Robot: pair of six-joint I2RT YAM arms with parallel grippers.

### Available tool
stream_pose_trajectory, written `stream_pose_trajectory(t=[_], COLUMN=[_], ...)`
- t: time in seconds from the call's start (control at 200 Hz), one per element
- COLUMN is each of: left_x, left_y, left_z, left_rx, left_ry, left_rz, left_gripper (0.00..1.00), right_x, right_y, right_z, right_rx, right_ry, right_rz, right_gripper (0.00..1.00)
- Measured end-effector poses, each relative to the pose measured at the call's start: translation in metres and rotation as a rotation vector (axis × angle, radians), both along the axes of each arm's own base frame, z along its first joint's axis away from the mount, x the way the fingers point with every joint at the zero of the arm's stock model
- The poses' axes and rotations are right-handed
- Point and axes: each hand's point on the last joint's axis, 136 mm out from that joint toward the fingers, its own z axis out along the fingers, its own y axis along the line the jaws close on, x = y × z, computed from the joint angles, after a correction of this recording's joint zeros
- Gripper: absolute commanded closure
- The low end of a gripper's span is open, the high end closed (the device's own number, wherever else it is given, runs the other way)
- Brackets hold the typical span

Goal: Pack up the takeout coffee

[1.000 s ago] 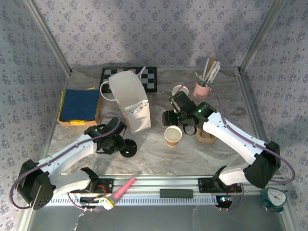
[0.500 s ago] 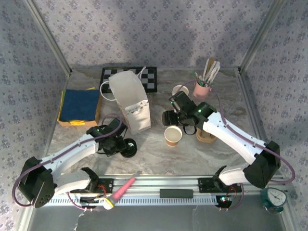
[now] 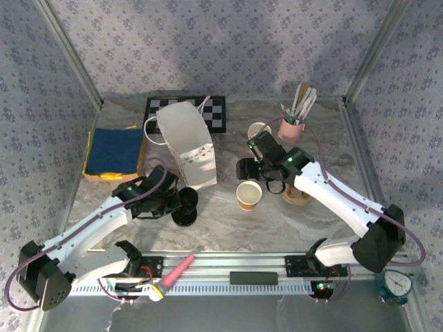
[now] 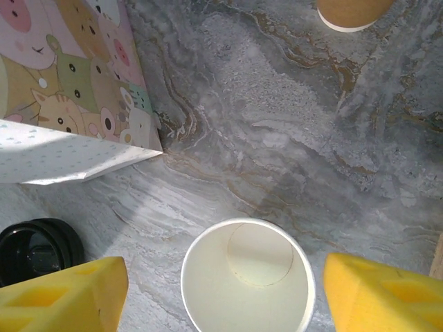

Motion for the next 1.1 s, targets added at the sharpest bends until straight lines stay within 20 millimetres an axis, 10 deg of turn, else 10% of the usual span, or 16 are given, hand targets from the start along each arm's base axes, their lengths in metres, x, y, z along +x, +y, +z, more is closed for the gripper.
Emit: stream_pose_trajectory(t=[0.81,1.099], left_x=[0.045,0.061], left_y=[-0.152,-0.21], left_z=[0.09,0.165], left_rx=[-0.227,-0.524], left_ry=[-0.298,-0.345], left_rz=[-0.265,-0.294], left_gripper=[1.0,1.0], right_x=[-0.009,0.003], right_y=[-0.041,-0.062], right_z=[0.049,0.083], right_rx=[0.377,0.642], right_ry=[-0.068,-0.096], right_rz=[-0.051,-0.119], right_gripper=[0.28,0.14])
